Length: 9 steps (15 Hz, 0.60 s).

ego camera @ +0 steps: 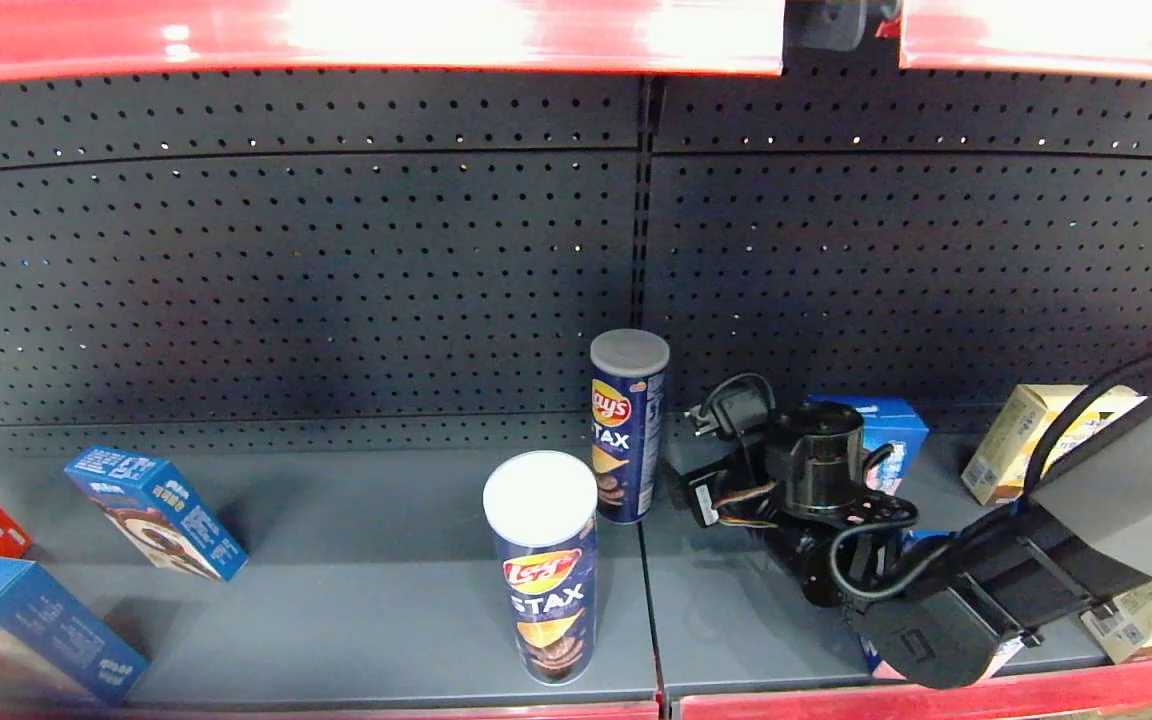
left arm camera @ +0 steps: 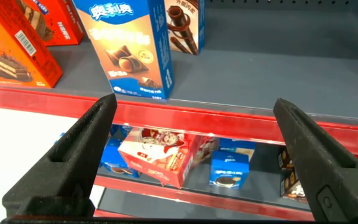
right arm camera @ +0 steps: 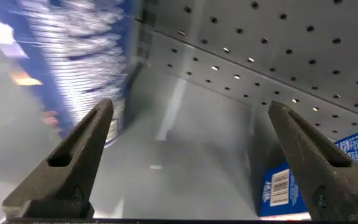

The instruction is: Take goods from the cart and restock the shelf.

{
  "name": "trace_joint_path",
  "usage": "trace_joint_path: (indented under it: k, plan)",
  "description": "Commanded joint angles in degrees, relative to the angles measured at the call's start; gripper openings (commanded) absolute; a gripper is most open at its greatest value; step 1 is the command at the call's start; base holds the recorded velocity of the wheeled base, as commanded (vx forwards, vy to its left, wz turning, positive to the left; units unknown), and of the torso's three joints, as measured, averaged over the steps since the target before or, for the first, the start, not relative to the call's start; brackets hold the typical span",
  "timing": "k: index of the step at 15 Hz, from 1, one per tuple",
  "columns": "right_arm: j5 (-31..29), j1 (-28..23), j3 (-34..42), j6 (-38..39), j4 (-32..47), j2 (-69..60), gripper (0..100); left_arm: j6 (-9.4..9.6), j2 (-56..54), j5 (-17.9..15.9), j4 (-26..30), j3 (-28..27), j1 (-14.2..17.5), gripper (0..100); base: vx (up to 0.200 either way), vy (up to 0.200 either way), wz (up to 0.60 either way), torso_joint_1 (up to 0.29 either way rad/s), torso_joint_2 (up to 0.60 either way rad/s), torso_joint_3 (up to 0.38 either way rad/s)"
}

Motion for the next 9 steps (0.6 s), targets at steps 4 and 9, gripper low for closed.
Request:
trace_joint_path:
  k: [4, 9]
  plan:
    - [0.19, -1.36, -1.58, 0.18, -0.22, 3.37, 100, 0.02, 0.01, 0.03, -0.01, 0.01, 0.03, 100, 0.000, 0.000, 0.00, 0.000, 0.00, 0.000]
    - [1.15, -0.13, -4.56, 0.62, -0.05, 4.43, 100, -0.07, 0.01, 0.03, -0.01, 0.01, 0.03, 100, 0.000, 0.000, 0.00, 0.000, 0.00, 0.000]
